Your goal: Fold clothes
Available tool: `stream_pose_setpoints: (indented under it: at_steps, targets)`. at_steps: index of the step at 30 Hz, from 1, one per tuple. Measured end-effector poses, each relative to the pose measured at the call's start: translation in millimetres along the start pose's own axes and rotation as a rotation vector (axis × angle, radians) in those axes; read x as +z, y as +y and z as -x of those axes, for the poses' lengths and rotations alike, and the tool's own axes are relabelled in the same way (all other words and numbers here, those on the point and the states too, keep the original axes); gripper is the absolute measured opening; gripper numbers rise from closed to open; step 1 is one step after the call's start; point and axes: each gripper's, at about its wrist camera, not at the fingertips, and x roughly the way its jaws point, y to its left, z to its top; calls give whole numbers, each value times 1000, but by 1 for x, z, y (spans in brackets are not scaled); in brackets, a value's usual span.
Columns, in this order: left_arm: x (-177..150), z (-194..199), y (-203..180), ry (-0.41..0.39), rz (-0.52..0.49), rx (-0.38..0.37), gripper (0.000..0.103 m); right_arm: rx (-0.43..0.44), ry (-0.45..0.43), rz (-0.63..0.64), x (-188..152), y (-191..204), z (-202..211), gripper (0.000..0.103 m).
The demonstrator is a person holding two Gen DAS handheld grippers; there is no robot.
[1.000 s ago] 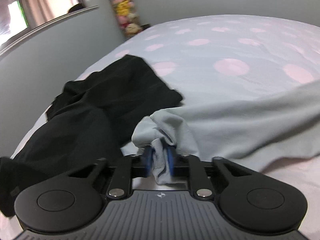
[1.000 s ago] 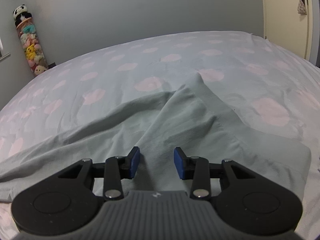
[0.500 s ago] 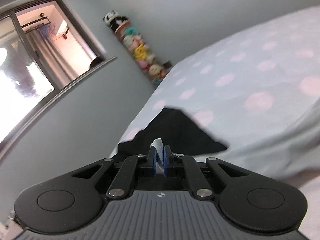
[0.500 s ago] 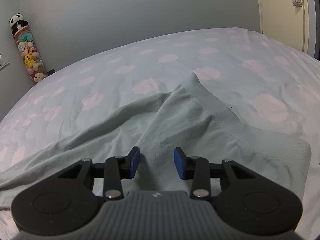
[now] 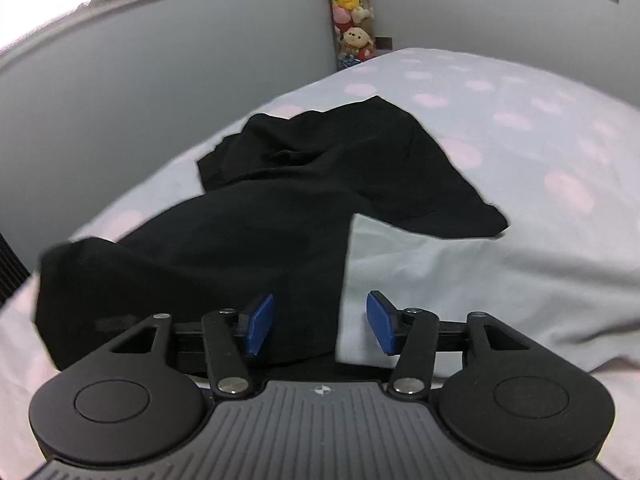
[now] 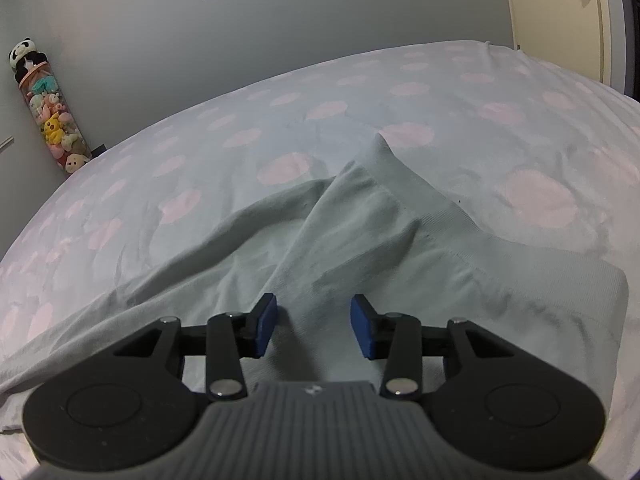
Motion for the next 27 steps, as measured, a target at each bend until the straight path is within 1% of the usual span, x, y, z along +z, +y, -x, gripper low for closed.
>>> stream_pose_setpoints:
  at_steps: [1, 2, 4, 5, 7, 9, 11, 13, 15, 18, 20, 21, 25, 26, 27]
  targets:
    - [0, -4, -2, 25, -6, -17, 41, 0, -1, 1, 0, 0, 0, 45]
    - [-1, -9, -3, 53, -17, -34, 28, 2, -3, 2, 0, 0, 1, 45]
    - [-3, -13, -11, 66, -55, -34, 19, 19, -21, 18, 0, 3, 4, 45]
    - [-3, -14, -15, 63, -79, -19, 12, 35, -33, 35, 1, 6, 7, 45]
    - [-4, -14, -22, 53, -129, 18, 5, 96, -50, 87, 1, 16, 15, 45]
    - [-1, -14, -25, 55, -142, 30, 4, 171, -56, 176, -2, 33, 23, 45]
    - [3, -14, -26, 58, -148, 38, 3, 242, -40, 274, -7, 52, 29, 45]
    - [6, -12, -26, 55, -153, 41, 3, 309, -30, 409, -13, 79, 36, 45]
    - [10, -9, -26, 47, -156, 44, 3, 347, -15, 557, -21, 107, 41, 44]
    - [17, -4, -25, 33, -154, 43, 3, 383, 20, 787, -42, 148, 42, 42]
    - [22, -1, -24, 24, -155, 43, 3, 386, 33, 927, -58, 169, 39, 42]
    - [25, 0, -23, 20, -155, 41, 3, 372, 46, 995, -67, 178, 34, 42]
    - [33, 3, -21, 10, -151, 33, 2, 321, 61, 1141, -86, 186, 12, 41]
    - [35, 4, -20, 9, -149, 31, 2, 306, 65, 1158, -89, 185, 10, 33]
    - [36, 4, -20, 8, -147, 29, 2, 291, 68, 1175, -92, 184, 8, 17]
